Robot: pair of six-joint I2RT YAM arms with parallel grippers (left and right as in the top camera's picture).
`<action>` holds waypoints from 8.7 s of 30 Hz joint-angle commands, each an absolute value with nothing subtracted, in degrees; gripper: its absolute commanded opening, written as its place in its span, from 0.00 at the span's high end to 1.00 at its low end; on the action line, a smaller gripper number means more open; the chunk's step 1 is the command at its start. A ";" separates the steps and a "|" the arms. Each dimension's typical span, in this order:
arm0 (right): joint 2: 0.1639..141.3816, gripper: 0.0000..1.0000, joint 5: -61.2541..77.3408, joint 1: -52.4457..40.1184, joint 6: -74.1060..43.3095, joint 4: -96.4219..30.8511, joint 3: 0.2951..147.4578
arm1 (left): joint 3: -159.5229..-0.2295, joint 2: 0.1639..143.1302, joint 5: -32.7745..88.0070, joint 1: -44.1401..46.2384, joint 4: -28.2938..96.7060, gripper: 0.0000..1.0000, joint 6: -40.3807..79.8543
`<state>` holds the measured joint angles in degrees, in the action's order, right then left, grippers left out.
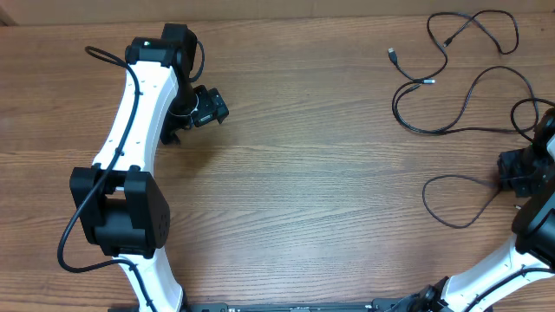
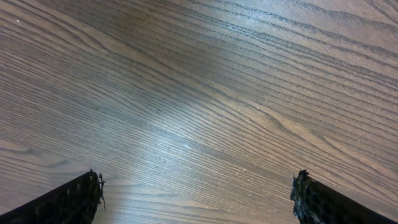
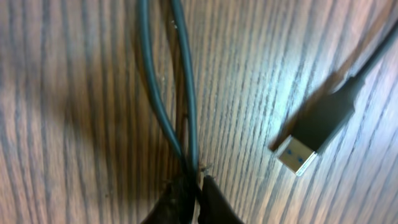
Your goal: Untangle cables
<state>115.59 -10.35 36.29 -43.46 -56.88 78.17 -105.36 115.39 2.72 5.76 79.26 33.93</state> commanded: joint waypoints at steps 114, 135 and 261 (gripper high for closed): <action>115.24 0.32 3.16 44.75 -39.00 -63.96 86.61 | -106.56 113.78 2.17 5.69 79.20 0.00 32.97; 115.28 0.46 -9.67 35.90 -39.24 -54.83 80.51 | -106.56 113.78 2.17 5.69 79.20 0.01 32.97; 115.83 0.96 9.47 51.44 -41.06 -55.09 76.16 | -106.56 113.78 2.17 5.69 79.22 0.00 32.97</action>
<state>115.66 2.50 51.68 -37.93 -54.78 77.19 -105.36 115.39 2.72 5.76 79.26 33.93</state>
